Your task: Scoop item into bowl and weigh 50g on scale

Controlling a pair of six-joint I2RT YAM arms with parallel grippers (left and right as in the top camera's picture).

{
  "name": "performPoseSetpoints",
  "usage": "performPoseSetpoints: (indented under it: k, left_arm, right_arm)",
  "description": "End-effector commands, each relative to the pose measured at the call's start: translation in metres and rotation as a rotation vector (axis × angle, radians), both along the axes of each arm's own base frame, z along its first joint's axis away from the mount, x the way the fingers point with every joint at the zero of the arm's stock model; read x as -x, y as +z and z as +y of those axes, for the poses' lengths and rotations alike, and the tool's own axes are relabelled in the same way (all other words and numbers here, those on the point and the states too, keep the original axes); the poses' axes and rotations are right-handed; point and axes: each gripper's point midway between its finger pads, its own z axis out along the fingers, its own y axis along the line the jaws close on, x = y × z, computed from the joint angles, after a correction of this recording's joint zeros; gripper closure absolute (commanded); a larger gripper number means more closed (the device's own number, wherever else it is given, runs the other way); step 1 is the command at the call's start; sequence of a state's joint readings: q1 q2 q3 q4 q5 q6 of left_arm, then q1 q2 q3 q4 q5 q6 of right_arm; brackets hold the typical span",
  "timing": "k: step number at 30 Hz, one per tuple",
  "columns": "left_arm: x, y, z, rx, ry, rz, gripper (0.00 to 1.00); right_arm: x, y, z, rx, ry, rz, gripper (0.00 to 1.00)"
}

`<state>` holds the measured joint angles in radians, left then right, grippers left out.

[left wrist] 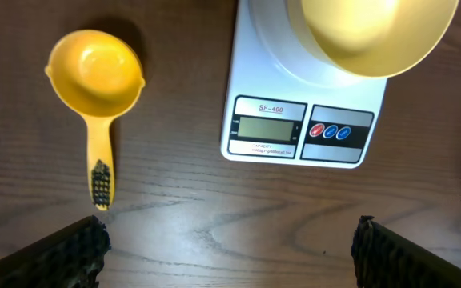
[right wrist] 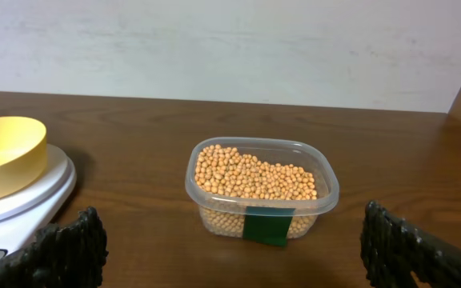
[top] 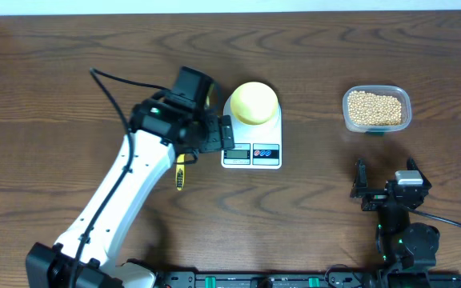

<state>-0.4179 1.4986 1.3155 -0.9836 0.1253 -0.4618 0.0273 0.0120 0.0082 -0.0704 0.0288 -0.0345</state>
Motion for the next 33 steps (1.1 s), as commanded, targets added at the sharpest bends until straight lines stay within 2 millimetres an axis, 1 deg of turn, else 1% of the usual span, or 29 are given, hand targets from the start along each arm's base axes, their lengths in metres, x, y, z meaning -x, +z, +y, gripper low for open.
performPoseSetpoints:
  k: [1, 3, 6, 13, 15, 18, 21, 24, 27, 30, 33]
  left_arm:
    - [-0.005, 0.002, -0.006, -0.033, 0.038, -0.03, 0.01]
    - [-0.004, -0.001, -0.009, -0.036, 0.028, -0.024, 0.01]
    - [-0.001, -0.013, -0.016, -0.054, 0.006, 0.008, 0.01]
    - [-0.003, -0.06, -0.029, -0.111, -0.027, 0.112, 0.01]
    - [-0.003, -0.071, -0.031, -0.115, -0.028, 0.141, 0.01]
    - [-0.003, -0.08, -0.031, -0.128, -0.028, 0.163, 0.01]
    - [-0.004, -0.084, -0.033, -0.132, -0.045, 0.164, 0.01]
    - [-0.007, -0.084, -0.042, -0.137, -0.15, 0.126, 0.01]
    - [-0.005, -0.082, -0.044, -0.136, -0.164, 0.119, 0.01]
    - [-0.003, -0.075, -0.044, -0.129, -0.165, 0.107, 0.01]
    - [0.0, -0.064, -0.043, -0.115, -0.167, 0.079, 0.01]
  right_arm:
    - [0.0, -0.001, -0.001, 0.008, -0.005, 0.0, 0.01]
    - [0.0, -0.001, -0.001, 0.008, -0.005, 0.0, 0.01]
    - [0.0, -0.001, -0.001, 0.008, -0.005, 0.0, 0.01]
    - [0.0, -0.001, -0.001, 0.007, -0.005, 0.0, 0.01]
    - [0.0, -0.001, -0.001, 0.008, -0.005, 0.0, 0.01]
    - [0.0, -0.001, -0.001, 0.008, -0.005, 0.0, 0.01]
    - [0.0, -0.001, -0.001, 0.008, -0.005, 0.0, 0.01]
    - [0.0, -0.001, -0.001, 0.008, -0.005, 0.0, 0.01]
    - [0.0, -0.001, -0.001, 0.007, -0.005, 0.0, 0.01]
    - [0.0, -0.001, -0.001, 0.008, -0.005, 0.0, 0.01]
    - [0.0, -0.001, -0.001, 0.008, -0.005, 0.0, 0.01]
